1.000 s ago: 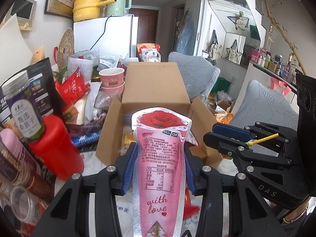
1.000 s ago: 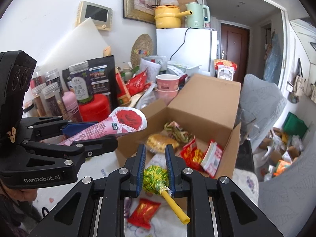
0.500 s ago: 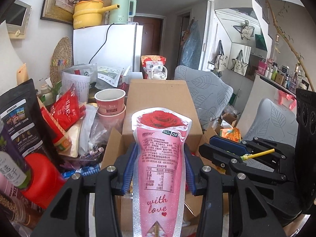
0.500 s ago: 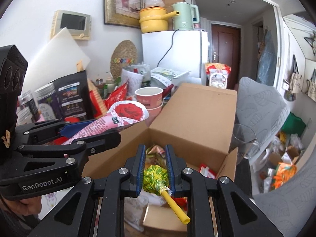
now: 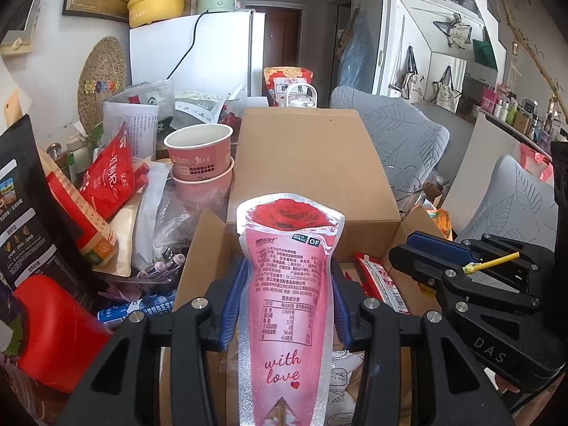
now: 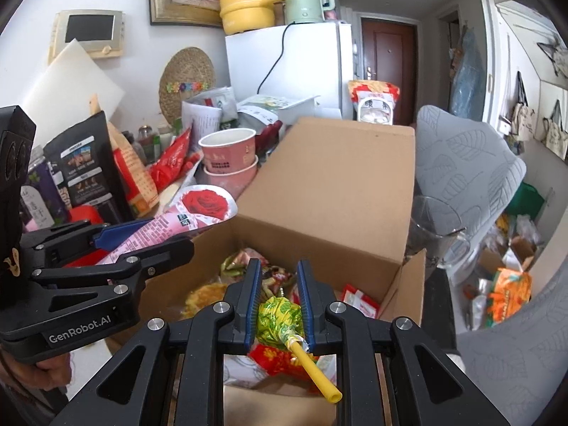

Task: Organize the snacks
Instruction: 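Open both tools to drop the cone packet and lollipop into the box, then withdraw both tools from the box toward the silver bag and red packet, then grasp the silver GOZKH bag with the left tool while the right tool grasps the red packet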

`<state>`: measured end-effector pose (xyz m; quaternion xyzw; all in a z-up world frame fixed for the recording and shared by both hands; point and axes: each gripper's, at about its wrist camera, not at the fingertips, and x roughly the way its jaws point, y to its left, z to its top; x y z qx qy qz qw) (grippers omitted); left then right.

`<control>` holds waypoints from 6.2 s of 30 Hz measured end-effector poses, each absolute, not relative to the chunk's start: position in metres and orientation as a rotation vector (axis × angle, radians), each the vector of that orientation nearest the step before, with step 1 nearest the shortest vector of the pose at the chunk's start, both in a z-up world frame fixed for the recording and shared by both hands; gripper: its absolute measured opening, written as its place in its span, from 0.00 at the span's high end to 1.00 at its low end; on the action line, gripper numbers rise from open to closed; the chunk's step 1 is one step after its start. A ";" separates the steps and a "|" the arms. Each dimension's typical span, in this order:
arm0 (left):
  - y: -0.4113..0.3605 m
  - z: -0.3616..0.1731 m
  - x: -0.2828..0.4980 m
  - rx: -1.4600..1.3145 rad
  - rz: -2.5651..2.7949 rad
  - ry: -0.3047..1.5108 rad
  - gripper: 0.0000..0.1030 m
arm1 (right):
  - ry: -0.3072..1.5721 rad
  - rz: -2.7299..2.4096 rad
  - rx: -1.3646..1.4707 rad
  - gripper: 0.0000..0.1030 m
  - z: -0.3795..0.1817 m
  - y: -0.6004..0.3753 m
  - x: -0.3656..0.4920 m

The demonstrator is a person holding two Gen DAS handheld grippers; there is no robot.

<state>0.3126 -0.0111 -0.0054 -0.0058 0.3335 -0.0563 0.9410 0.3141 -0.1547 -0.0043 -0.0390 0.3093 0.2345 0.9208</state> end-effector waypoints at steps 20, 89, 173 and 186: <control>-0.015 -0.045 0.341 0.009 -0.032 0.891 0.52 | 0.756 0.413 -0.145 0.64 -0.031 -0.146 0.327; -0.024 0.068 0.085 0.016 -0.173 0.636 0.33 | 0.522 0.385 -0.055 0.60 0.062 -0.178 0.071; -0.019 -0.138 0.190 -0.200 -0.210 1.105 0.33 | 0.925 0.391 -0.021 0.68 -0.118 -0.180 0.160; -0.030 -0.125 0.171 -0.108 -0.207 1.058 0.54 | 0.913 0.382 0.022 0.68 -0.115 -0.197 0.134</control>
